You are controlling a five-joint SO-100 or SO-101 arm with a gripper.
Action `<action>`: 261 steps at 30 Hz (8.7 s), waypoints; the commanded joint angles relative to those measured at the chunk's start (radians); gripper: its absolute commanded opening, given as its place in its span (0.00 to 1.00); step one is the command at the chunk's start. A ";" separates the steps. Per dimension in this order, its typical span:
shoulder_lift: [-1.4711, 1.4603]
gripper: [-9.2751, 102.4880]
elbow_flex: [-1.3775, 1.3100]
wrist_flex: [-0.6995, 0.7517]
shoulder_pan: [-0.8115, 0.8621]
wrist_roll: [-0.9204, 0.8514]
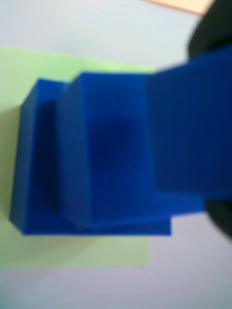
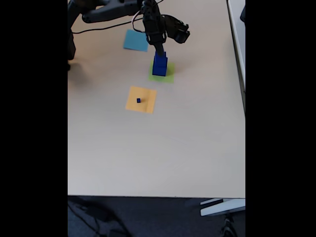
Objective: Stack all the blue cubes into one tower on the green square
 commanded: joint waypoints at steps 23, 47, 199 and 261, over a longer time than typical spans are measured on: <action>-0.015 0.08 -0.078 -0.028 0.009 0.011; 0.008 0.08 -0.012 -0.028 0.011 0.014; 0.787 0.23 1.224 -0.640 0.287 -0.474; 0.865 0.17 2.132 -1.908 0.457 -0.272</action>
